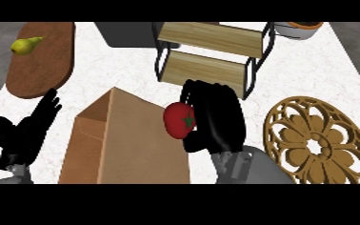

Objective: Pick the tomato from the placemat and place it in the tiered shelf

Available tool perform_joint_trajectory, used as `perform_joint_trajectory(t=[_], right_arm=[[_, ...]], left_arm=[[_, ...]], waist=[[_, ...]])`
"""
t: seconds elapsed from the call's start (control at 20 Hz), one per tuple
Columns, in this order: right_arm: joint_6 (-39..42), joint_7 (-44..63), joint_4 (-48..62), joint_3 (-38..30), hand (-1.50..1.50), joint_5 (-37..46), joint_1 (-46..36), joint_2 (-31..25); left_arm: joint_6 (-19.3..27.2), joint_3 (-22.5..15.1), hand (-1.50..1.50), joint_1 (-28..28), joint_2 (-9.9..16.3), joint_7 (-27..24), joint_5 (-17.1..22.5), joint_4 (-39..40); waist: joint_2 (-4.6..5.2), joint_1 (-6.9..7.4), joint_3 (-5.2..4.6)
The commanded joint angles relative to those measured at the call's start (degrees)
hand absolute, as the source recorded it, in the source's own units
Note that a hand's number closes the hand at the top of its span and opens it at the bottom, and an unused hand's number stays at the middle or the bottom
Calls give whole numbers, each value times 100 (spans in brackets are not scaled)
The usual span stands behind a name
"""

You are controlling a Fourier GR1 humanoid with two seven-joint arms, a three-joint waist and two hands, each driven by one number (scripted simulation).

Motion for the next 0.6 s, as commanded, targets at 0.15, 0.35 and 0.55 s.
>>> perform_joint_trajectory(t=[0.15, 0.35, 0.55], right_arm=[[-412, 2186, -1385, 442, 150, -624, -1019, 92], [-136, 2781, -1565, 125, 150, -625, -1961, 92], [398, 2876, -2325, -286, 150, -745, -1862, 91]], left_arm=[[38, -19, 0, -24, -8, -20, -108, 53], [-42, 86, 0, 112, -6, 13, 51, -140], [16, 64, 0, 322, -104, -110, -22, -187]], waist=[[25, -63, 4], [22, -51, 1], [9, -125, 6]])
